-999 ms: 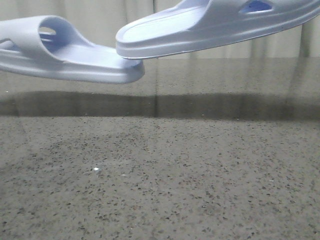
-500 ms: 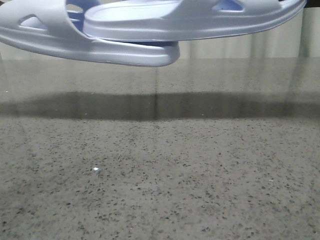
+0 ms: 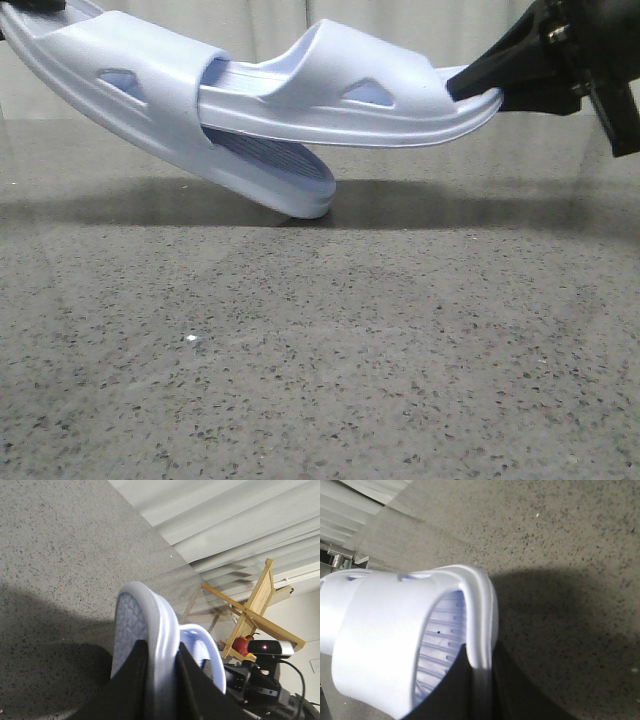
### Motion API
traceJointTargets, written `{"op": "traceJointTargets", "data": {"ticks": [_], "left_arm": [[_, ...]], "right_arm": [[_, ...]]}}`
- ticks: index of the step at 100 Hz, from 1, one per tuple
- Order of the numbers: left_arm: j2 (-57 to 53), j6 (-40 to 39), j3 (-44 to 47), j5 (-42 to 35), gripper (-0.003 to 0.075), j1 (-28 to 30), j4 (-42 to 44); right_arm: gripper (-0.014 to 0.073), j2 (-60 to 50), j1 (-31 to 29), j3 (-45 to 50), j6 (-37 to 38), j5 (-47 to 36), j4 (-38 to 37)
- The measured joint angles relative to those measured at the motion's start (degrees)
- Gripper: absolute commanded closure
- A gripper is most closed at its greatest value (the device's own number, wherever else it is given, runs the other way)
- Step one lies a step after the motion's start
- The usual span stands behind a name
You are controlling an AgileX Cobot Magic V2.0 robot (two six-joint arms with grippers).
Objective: Insert blue slippers together front up
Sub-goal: 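Slide the right gripper's slipper onto the left gripper's slipper, soles stacked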
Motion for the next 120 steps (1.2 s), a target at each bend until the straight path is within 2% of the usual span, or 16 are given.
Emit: {"op": "traceJointTargets", "data": {"ticks": [19,38,43,49,60,67,78,85,102,120], "left_arm": [[1.01,0.12,0.00,-0.91,0.0705,-1.06,-0.89],[1.75,0.47,0.00,-1.52,0.0705,-1.20,-1.37],[2.02,0.92,0.00,-1.95,0.0705,-1.20,-1.49],[2.03,1.35,0.00,-1.93,0.0705,-1.20,-1.49],[2.03,2.28,0.00,-1.53,0.0705,-0.48,-0.44],[2.13,2.37,0.00,-0.21,0.0705,0.50,0.86],[2.13,2.37,0.00,2.35,0.0705,1.99,3.97],[2.13,2.37,0.11,2.77,0.0705,2.61,5.57],[2.13,3.54,1.01,-0.49,0.0705,2.24,7.60],[2.13,8.90,2.07,-7.58,0.0704,-1.04,7.60]], "right_arm": [[0.0701,2.99,2.60,0.00,-2.39,-1.24,3.73],[0.0699,4.01,3.05,-1.96,-3.58,-1.98,4.06],[0.0678,4.01,3.05,-2.36,-3.72,-1.98,4.06],[0.0607,4.01,2.91,-2.74,-3.83,-1.35,3.33],[0.0447,4.01,1.00,-2.88,-3.90,3.06,0.56],[0.0403,4.01,-0.67,-2.88,-3.95,9.25,-1.44],[0.0400,4.01,-4.36,-3.00,-4.17,19.25,-2.73],[0.0400,4.01,-7.21,-3.11,-4.39,22.62,-3.00],[0.0400,4.01,-14.03,-3.34,-4.38,23.42,-3.13],[0.0400,4.01,-15.72,-3.43,-4.49,23.51,-3.22]]}}
